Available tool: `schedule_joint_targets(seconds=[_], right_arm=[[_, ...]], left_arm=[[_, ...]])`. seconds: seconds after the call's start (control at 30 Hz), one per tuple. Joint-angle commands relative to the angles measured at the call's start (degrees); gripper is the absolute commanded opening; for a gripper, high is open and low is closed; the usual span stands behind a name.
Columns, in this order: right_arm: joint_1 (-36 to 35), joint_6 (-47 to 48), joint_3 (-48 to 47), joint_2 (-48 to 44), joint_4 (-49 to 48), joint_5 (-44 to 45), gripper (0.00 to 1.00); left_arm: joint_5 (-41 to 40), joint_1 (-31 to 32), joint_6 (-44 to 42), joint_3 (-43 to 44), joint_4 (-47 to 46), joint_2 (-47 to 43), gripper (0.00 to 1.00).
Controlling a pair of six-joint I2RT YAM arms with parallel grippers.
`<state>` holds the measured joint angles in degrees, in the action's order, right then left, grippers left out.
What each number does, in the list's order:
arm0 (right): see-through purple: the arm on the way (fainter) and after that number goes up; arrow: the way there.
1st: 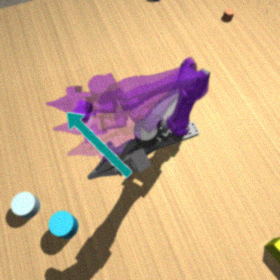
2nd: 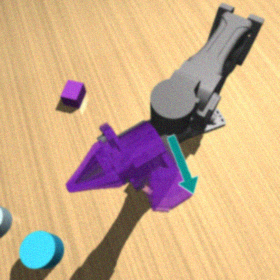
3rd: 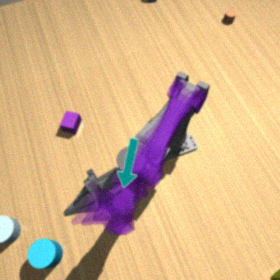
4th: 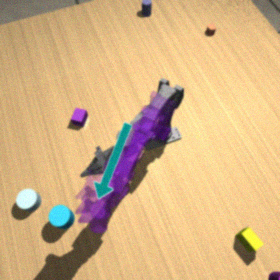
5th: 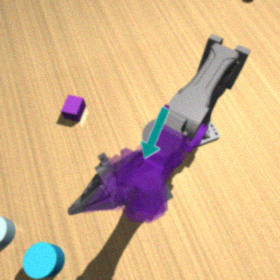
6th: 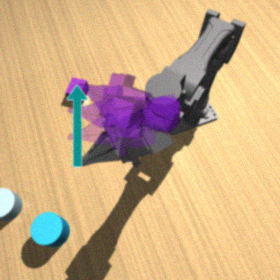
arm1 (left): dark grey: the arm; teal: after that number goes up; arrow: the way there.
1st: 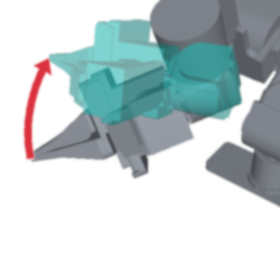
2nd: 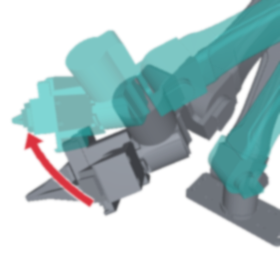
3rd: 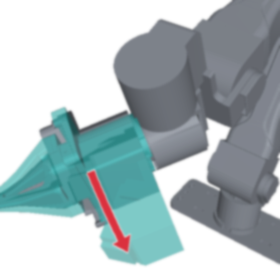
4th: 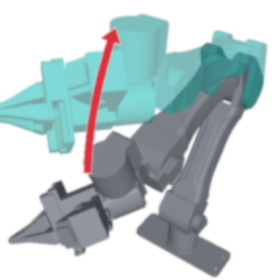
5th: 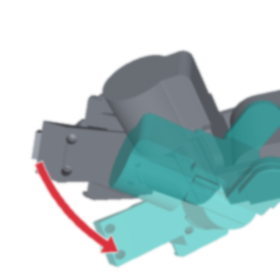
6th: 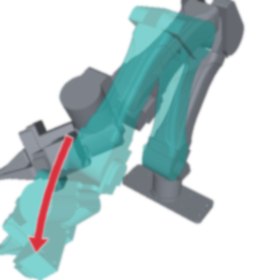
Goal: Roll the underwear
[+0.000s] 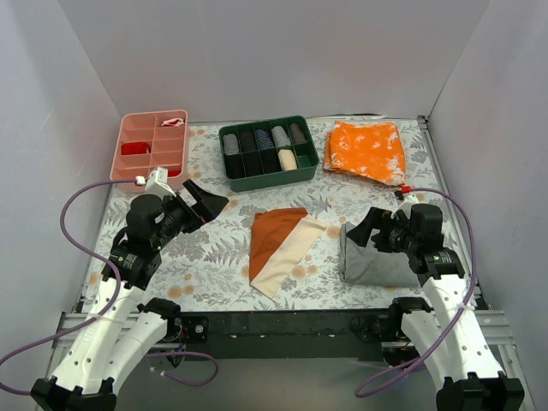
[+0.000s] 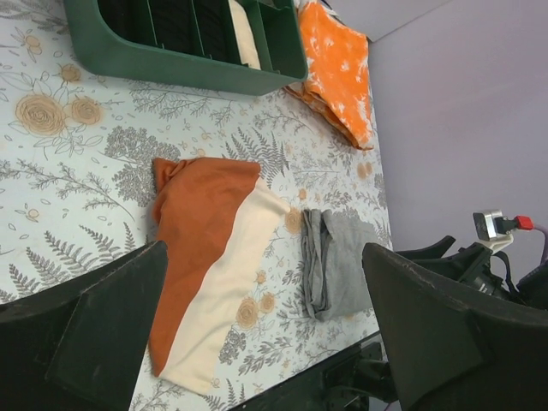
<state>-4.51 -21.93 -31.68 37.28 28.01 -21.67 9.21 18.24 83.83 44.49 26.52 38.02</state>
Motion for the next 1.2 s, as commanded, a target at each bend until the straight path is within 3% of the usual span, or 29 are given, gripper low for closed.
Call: schedule_joint_targets(seconds=[0.0, 0.1, 0.4, 0.67, 0.8, 0.97, 1.1, 1.17], right_arm=[[0.21, 2.33, 0.22, 1.83, -5.23, 2.68, 0.99], [0.21, 1.28, -0.57, 4.63, -9.81, 6.02, 0.98], [0.21, -0.65, 2.58, 11.32, -19.21, -4.78, 0.99], [0.12, 7.34, -4.44, 19.49, -14.04, -6.71, 0.98], [0.12, 6.99, -4.00, 20.90, -17.10, -10.67, 0.99], [0.21, 16.11, -14.53, 25.99, -4.48, -11.29, 0.94], [0.12, 17.89, -14.46, 27.85, -3.57, -9.71, 0.93], [0.12, 14.40, -12.54, 27.85, -5.32, -7.77, 0.90]], left_arm=[[-1.04, -0.05, -2.62, 0.42, -4.10, 0.29, 0.98], [-0.78, -0.05, -3.76, 1.39, -5.51, 1.88, 0.98], [5.55, 0.04, -5.88, -2.12, -8.68, 6.71, 0.98], [2.30, -0.05, -4.02, -2.92, -11.67, 10.58, 0.98], [2.48, -0.05, -5.26, -0.81, -10.18, 12.16, 0.98], [6.08, -0.05, -2.10, -3.17, -9.03, 11.81, 0.98], [3.54, 0.65, 0.10, -7.13, -9.83, 11.81, 0.98], [1.52, 1.35, -0.42, -8.45, -9.12, 11.55, 0.98]])
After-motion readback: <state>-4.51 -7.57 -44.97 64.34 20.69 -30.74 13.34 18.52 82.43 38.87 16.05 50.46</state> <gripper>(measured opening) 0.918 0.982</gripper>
